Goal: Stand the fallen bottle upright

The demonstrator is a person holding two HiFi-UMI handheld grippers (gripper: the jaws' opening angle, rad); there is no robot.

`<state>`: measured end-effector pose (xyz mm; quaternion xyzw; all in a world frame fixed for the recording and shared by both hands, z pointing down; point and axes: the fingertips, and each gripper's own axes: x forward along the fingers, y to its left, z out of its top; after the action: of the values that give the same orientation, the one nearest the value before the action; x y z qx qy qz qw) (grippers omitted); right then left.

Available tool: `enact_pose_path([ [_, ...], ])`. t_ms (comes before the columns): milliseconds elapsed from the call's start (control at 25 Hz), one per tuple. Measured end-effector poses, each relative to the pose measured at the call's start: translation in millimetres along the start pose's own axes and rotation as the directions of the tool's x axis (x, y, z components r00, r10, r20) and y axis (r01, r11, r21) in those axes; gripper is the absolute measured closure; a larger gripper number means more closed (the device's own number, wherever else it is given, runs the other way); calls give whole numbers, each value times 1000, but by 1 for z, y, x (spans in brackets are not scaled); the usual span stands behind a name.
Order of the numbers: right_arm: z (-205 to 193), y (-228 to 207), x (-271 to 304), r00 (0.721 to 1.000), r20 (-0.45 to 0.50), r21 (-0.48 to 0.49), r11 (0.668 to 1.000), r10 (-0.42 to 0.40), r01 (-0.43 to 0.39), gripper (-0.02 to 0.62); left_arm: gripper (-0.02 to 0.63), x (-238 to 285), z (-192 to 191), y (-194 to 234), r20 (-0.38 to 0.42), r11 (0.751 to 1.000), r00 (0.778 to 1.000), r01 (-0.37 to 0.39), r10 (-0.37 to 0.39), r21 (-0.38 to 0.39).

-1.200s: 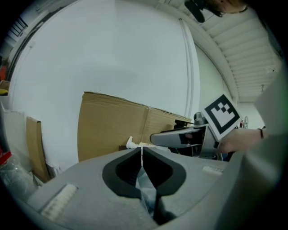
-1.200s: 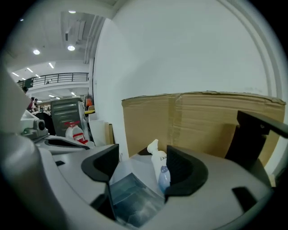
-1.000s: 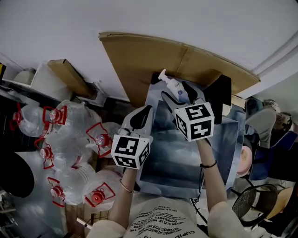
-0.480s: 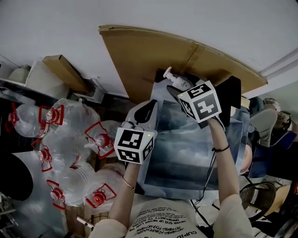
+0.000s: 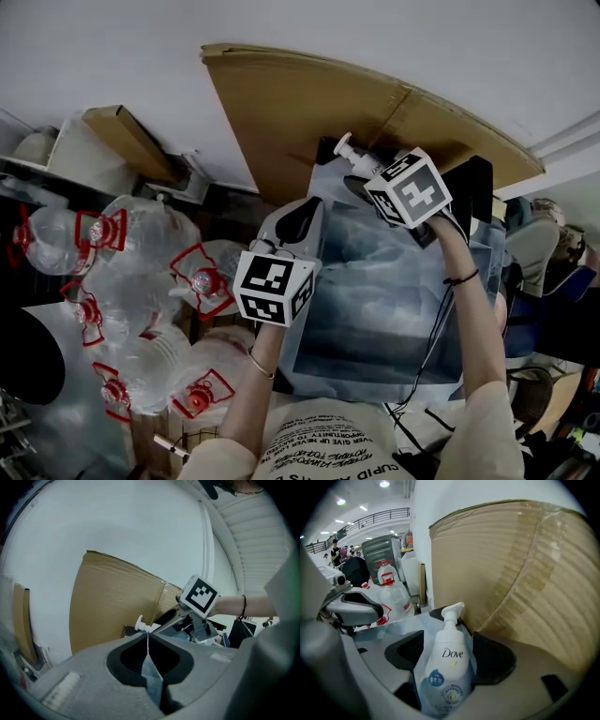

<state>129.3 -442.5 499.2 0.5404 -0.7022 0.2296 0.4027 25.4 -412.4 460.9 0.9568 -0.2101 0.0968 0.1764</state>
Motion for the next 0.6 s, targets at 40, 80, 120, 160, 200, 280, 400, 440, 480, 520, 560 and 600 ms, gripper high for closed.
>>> enact_pose_path([
  [40, -2, -1, 2, 1000, -16, -9, 1000, 4, -4, 267, 578, 0, 0, 0, 0, 1000, 1000, 0, 0, -2],
  [80, -3, -1, 4, 1000, -30, -12, 1000, 9, -9, 267, 578, 1, 0, 1, 0, 1000, 1000, -1, 1, -3],
  [120, -5, -2, 6, 999, -41, -12, 1000, 15, -16, 267, 578, 1, 0, 1, 0, 1000, 1000, -2, 2, -4],
  [160, -7, -2, 8, 998, -53, -11, 1000, 23, -23, 267, 578, 1, -1, 2, -1, 1000, 1000, -4, 4, -5],
  [200, -9, -1, 10, 997, -65, -14, 999, 31, -32, 267, 578, 2, -1, 2, -1, 1000, 1000, -5, 5, -6],
  [280, -12, 1, 13, 995, -93, -37, 998, 46, -50, 268, 578, 2, -1, 2, -1, 1000, 1000, -8, 8, -6],
  [400, -14, 3, 14, 991, -120, -62, 996, 63, -70, 321, 578, 2, 0, 2, -2, 1000, 1000, -11, 11, -5],
  [440, -14, 3, 14, 990, -124, -64, 995, 65, -73, 322, 578, 2, 0, 2, -2, 1000, 1000, -12, 12, -6],
  [480, -14, 3, 14, 990, -128, -68, 995, 65, -74, 325, 578, 2, 0, 2, -3, 1000, 1000, -14, 14, -7],
  [520, -14, 4, 14, 990, -130, -72, 995, 62, -72, 327, 578, 2, 0, 2, -4, 1000, 1000, -16, 16, -7],
  [560, -14, 4, 14, 990, -131, -74, 995, 59, -69, 328, 578, 2, 0, 2, -4, 1000, 1000, -17, 17, -7],
  [600, -14, 4, 14, 990, -131, -73, 995, 53, -63, 331, 578, 2, 0, 2, -4, 1000, 1000, -18, 18, -7],
])
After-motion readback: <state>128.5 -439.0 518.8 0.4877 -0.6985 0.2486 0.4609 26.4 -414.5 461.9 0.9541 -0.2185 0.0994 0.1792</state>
